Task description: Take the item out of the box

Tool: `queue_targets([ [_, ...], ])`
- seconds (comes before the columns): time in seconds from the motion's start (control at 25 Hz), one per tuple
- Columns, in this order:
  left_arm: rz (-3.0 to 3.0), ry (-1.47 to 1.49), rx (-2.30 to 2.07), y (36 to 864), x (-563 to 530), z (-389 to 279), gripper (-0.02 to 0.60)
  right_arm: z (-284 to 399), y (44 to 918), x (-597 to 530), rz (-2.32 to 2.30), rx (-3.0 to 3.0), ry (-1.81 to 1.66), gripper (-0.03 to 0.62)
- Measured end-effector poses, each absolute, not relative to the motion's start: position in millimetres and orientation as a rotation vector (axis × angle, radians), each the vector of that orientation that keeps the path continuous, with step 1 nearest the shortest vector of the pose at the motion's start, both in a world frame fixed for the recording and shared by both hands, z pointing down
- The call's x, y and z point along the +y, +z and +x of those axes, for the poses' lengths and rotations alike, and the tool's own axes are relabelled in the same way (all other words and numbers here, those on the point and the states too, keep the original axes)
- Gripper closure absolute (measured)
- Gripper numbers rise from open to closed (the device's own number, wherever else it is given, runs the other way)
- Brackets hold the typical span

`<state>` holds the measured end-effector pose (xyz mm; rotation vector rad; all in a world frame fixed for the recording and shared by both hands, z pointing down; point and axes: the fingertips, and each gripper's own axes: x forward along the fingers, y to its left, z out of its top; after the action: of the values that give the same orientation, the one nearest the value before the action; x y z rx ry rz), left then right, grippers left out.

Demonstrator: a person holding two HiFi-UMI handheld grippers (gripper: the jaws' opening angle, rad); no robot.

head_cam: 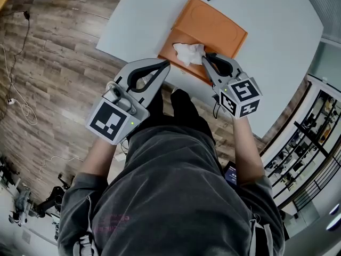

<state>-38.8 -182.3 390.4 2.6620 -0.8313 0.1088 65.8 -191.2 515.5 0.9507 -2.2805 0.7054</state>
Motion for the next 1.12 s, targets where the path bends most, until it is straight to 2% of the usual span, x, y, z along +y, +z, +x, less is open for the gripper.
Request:
queue_targets([
  [0.16,2.654,0.108,-0.820,393.1,-180.1,-40.8,0.569,62.2,527.9,-189.4,0.935,-2.245,0.713,0.539],
  [0.24,2.648,0.106,-0.821,395.2,-180.3,-44.5,0.569,60.1,535.4,-188.1,0.921,-2.221,0.714,0.504],
  [0.36,2.639,0.097,-0.821,397.7,-183.8,-49.7,0.569,59.9,547.5,-188.8,0.912,-2.178,0.725,0.491],
  [0.4,2.636,0.094,-0.821,398.4,-184.5,-51.5,0.569,60.0,551.9,-188.3,0.910,-2.162,0.730,0.465],
  [0.56,2.624,0.089,-0.821,402.8,-182.8,-60.0,0.569,59.2,568.5,-183.3,0.910,-2.104,0.734,0.456],
  [0.64,2.619,0.087,-0.820,405.4,-183.8,-62.5,0.569,59.4,577.9,-182.7,0.901,-2.076,0.750,0.417],
  [0.8,2.604,0.079,-0.816,410.6,-187.9,-66.1,0.569,61.7,592.8,-185.1,0.899,-2.025,0.764,0.414],
  [0.84,2.599,0.078,-0.815,411.6,-188.4,-67.5,0.569,61.7,595.7,-184.9,0.895,-2.013,0.765,0.383],
  [1.12,2.589,0.067,-0.806,415.6,-188.7,-78.5,0.569,61.9,612.9,-179.3,0.878,-1.914,0.760,0.381],
])
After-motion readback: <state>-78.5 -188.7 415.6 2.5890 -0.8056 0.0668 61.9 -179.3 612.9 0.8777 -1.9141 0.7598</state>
